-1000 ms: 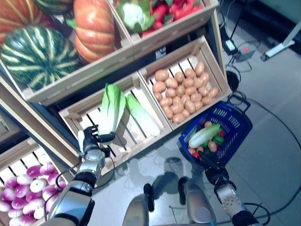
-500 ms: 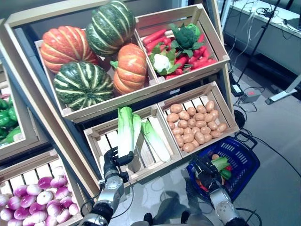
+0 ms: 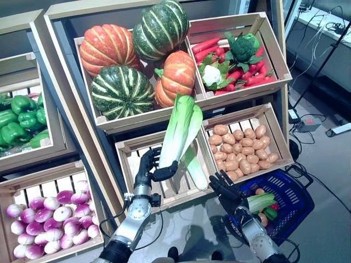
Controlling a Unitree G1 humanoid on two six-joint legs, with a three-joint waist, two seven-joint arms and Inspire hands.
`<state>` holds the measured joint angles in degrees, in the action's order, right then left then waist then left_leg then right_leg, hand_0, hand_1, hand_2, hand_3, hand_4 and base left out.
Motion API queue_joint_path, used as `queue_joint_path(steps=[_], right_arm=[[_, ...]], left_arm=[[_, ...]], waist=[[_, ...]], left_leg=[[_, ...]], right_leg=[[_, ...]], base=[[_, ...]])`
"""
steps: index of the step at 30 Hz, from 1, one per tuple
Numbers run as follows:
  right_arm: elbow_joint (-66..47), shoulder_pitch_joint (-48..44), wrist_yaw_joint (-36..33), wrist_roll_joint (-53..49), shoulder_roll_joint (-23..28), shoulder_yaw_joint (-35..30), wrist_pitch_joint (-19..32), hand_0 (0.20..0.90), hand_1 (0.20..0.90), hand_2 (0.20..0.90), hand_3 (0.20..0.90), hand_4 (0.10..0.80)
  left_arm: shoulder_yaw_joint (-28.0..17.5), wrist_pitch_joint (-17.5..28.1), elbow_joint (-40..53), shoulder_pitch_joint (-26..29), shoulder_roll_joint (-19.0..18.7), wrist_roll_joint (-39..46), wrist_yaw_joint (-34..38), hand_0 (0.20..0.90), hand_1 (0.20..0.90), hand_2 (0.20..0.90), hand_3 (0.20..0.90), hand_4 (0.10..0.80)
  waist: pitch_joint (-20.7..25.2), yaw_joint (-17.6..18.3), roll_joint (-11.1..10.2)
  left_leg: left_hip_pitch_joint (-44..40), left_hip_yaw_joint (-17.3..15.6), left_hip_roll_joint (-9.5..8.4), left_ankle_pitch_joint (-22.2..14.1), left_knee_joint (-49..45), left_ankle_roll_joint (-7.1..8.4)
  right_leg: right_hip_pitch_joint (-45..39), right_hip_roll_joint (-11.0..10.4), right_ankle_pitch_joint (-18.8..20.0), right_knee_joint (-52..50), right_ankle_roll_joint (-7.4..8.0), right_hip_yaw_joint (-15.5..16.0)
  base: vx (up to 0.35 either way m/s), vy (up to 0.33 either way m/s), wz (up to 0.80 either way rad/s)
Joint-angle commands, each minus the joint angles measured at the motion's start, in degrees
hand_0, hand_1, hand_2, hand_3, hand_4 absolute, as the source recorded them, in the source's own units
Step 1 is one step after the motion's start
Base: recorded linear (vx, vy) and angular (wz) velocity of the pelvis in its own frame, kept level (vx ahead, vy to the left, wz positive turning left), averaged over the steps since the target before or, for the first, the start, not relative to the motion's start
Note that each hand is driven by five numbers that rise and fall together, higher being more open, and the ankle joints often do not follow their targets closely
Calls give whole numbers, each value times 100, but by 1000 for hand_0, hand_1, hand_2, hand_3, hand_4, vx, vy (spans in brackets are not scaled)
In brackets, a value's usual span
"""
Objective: Put vegetables into the basket
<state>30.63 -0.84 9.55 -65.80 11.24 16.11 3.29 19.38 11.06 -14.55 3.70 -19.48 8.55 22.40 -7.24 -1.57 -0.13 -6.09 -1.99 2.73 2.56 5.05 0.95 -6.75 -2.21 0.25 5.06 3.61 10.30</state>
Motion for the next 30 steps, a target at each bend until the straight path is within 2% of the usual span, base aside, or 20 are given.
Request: queue_joint_path(steps=[1, 9, 13, 21, 30], right_arm=[[-640, -577, 578, -304, -6, -94, 144, 900, 900, 900, 900, 800], [-679, -1026, 547, -514, 133, -171, 217, 900, 900, 900, 900, 800], [-530, -1308, 529, -784, 171, -316, 304, 900, 900, 900, 900, 800], [-301, -1826, 461, -936, 384, -593, 367, 900, 900, 900, 900, 800], [-17, -2452, 448, -1112, 543, -573, 369, 900, 900, 900, 900, 800]], left_arm=[[178, 1101, 573, 849, -271, -500, -75, 300, 300, 300, 300, 400], [457, 1194, 653, 1079, -468, -796, -284, 300, 300, 300, 300, 400], [570, 1042, 641, 1217, -516, -814, -387, 300, 300, 300, 300, 400], [780, 1033, 536, 1378, -659, -935, -538, 300, 300, 300, 300, 400], [1095, 1198, 468, 1584, -729, -1140, -634, 300, 300, 300, 300, 400]], waist=[[338, -73, -241], [393, -74, -252], [411, -87, -221], [422, -117, -198], [410, -147, -183]], left_leg=[[96, 34, -314, -64, -5, -102], [-8, 3, -303, -114, -5, -120], [-54, -5, -296, -142, -5, -120], [-125, 6, -285, -204, -5, -112], [-155, 9, -279, -227, -5, -111]], right_leg=[[-15, -182, 395, -6, -75, -22], [-95, -168, 375, -6, -69, -32], [-138, -174, 355, -6, -60, -28], [-197, -194, 325, -6, -45, 5], [-219, -202, 303, -6, -55, 3]], base=[[0, 0, 0], [22, -16, 0], [17, -7, 0], [0, 0, 0], [0, 0, 0]])
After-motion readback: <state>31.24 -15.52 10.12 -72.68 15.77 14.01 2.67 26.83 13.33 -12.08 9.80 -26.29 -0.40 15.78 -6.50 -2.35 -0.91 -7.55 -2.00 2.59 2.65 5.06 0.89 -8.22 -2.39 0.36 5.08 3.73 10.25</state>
